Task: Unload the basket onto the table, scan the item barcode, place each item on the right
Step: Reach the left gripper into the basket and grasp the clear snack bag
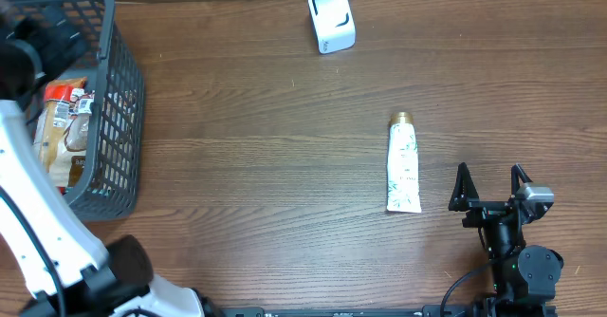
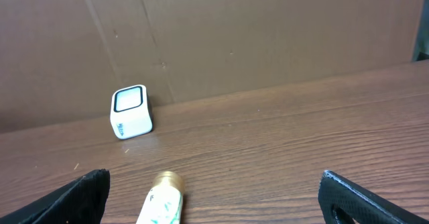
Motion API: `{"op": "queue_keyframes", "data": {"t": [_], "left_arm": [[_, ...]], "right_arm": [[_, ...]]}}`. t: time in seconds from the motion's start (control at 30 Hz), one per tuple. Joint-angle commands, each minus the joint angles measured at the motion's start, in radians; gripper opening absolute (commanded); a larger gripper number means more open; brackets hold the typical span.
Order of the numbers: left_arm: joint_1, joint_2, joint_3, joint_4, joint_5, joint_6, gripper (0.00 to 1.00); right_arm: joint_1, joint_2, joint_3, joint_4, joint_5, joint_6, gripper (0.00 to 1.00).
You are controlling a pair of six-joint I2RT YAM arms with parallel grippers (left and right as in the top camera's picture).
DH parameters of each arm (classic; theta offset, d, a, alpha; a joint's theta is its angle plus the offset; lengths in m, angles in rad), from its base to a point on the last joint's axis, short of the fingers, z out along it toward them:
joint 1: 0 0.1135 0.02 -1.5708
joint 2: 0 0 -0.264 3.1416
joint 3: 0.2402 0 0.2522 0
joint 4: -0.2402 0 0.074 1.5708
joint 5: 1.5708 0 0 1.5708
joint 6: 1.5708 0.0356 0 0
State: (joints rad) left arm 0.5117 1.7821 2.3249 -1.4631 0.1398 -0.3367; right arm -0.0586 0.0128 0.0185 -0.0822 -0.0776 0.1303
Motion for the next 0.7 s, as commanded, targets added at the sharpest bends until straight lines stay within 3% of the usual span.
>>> {"op": "queue_keyframes", "data": {"t": [0.0, 0.27, 0.53, 0.67], "left_arm": [[0.094, 0.08, -0.067, -0.006, -0.072, -0.008, 1.0], [0.141, 0.169, -0.306, 0.164, -0.091, 0.013, 1.0], [0.141, 0.316, -0.38, 0.359, -0.117, 0.314, 1.0], [0.14, 0.377, -0.38, 0.401, -0.085, 0.373, 1.0]], "right_arm": [[-0.004, -0.009, -0.01, 0.005, 0.006, -0.003, 1.0], [-0.004, -0.009, -0.01, 0.005, 0.006, -0.003, 1.0], [-0.004, -0.009, -0.01, 0.005, 0.006, -0.003, 1.0], [-0.004, -0.009, -0.01, 0.005, 0.006, -0.003, 1.0]]}}
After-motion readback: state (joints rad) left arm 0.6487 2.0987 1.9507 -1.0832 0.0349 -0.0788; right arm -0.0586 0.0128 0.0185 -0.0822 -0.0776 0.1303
